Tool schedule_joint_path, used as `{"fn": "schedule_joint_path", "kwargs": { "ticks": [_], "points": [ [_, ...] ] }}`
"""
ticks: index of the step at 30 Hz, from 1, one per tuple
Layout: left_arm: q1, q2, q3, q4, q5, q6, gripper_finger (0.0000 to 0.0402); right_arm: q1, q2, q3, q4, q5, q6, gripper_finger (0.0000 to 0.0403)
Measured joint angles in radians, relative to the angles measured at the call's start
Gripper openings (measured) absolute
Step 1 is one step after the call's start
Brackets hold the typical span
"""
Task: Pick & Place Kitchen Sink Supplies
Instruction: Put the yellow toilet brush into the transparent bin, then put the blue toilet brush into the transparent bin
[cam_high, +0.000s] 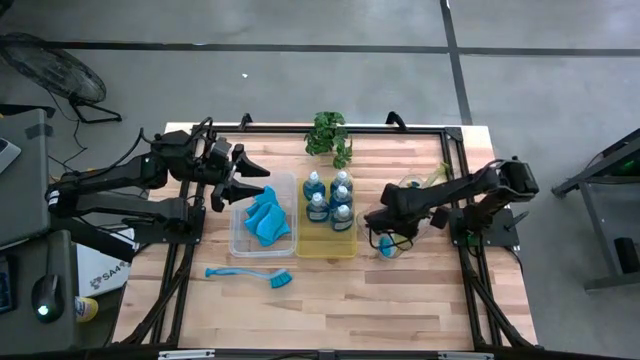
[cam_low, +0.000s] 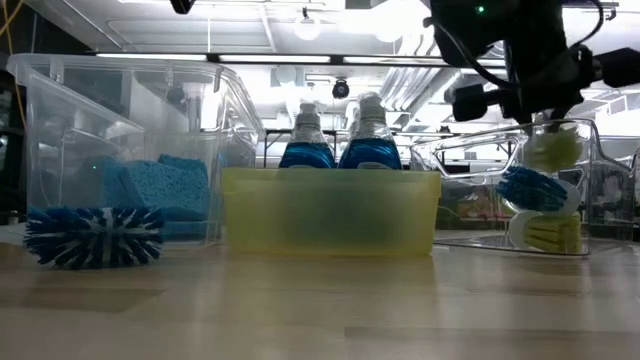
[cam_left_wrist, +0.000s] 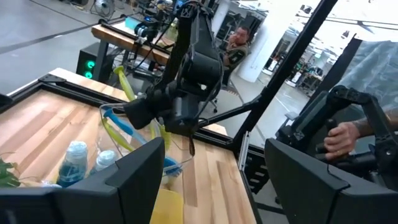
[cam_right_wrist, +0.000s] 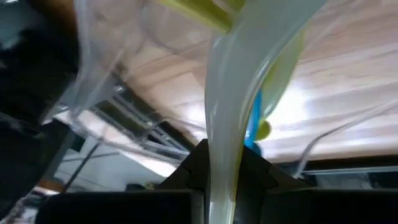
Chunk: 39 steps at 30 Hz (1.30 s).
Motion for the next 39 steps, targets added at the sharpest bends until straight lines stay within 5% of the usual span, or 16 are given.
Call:
{"fn": "schedule_joint_path", "kwargs": {
  "ticks": [21,39],
  "points": [
    [0.0,0.001,0.0,0.0,0.003,-0.003,0.0272,0.072,0.0,0.01,0.249,-0.021,-0.112,0.0034],
    [0.0,0.001,0.0,0.001,0.002,-0.004,0.0272,0.072,0.0,0.009,0.26,-0.016,0.114,0.0084]
  ]
}}
